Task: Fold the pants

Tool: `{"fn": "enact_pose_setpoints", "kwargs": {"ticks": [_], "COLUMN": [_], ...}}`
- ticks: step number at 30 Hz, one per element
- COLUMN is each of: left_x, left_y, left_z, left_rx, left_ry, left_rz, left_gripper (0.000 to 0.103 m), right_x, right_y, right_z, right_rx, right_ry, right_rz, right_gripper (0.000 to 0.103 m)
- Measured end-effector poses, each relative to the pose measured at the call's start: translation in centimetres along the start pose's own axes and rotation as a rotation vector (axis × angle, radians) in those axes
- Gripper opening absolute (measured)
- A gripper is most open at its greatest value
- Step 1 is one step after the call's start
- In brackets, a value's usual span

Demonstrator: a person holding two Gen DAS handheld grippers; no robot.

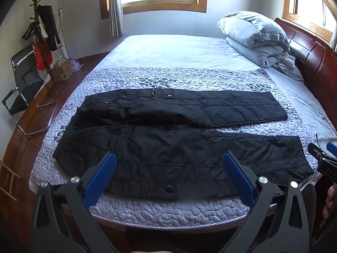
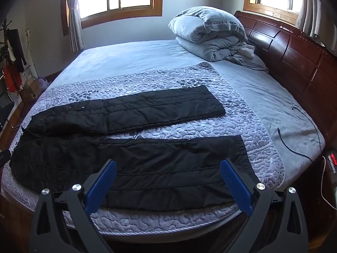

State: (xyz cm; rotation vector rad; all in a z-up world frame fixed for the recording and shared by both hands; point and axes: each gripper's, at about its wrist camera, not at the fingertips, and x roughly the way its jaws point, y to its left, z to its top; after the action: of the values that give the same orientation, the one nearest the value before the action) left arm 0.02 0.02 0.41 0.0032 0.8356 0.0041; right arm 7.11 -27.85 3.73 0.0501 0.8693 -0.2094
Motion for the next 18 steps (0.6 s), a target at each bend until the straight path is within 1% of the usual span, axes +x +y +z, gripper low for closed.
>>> {"fn": "enact_pose_setpoints", "kwargs": {"ticks": [18], "left_x": [-0.01], "left_y": [-0.07], "left_z": [0.23], "left_rx": [0.005], "left_ry": [-0.001], "left_rz": [0.002], "left_gripper": [0.101], "right_x": [0.08], "right_y": [-0.1], "right_z": [0.02], "right_rx": [-0.002], "right_ry": [0.007], "right_rz": [0.013], "right_gripper": [0.1]}}
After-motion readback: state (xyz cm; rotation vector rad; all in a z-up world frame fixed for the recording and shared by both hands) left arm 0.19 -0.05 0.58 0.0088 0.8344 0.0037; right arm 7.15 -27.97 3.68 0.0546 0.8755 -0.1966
